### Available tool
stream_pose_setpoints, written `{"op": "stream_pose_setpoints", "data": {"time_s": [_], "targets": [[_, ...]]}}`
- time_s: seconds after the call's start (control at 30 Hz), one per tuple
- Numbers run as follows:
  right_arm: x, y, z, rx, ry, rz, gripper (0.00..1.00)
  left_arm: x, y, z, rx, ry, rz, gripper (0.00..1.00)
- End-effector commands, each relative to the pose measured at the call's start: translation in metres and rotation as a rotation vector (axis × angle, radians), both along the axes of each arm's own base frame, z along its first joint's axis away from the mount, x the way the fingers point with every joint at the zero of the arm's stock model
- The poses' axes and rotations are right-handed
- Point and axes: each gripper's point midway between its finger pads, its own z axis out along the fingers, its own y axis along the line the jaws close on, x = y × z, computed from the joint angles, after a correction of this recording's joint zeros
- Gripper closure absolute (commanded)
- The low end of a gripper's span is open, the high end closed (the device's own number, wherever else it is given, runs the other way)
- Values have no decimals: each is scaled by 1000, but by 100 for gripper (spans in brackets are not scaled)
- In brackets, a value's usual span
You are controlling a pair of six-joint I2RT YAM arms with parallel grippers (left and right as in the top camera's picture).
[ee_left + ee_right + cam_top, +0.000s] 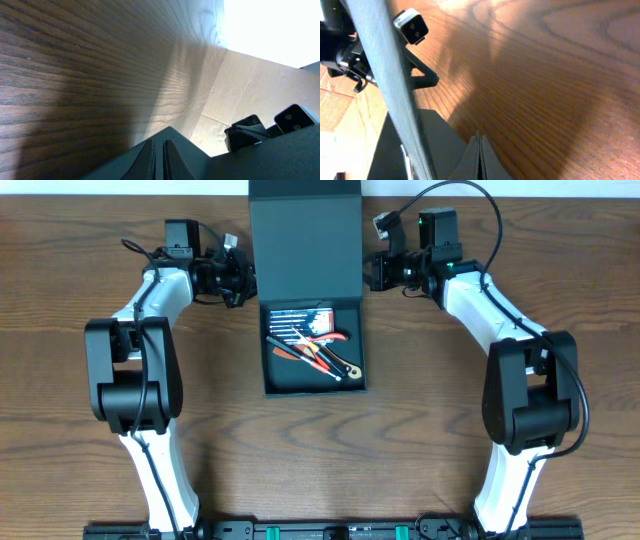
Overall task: Pack container
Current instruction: 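Grip the lid edges with both grippers and lift it upright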
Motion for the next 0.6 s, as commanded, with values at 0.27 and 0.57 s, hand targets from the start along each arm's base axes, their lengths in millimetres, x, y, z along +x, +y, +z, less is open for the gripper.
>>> {"op": "stream_pose_setpoints", "data": {"time_s": [0.27,0.57], "targets": [[-8,11,37,-13,-123,65,99,11,4,40,-22,-120,-21,95],[-22,18,42,-31,-118,105,99,12,19,39,-20,-112,3,95]]}}
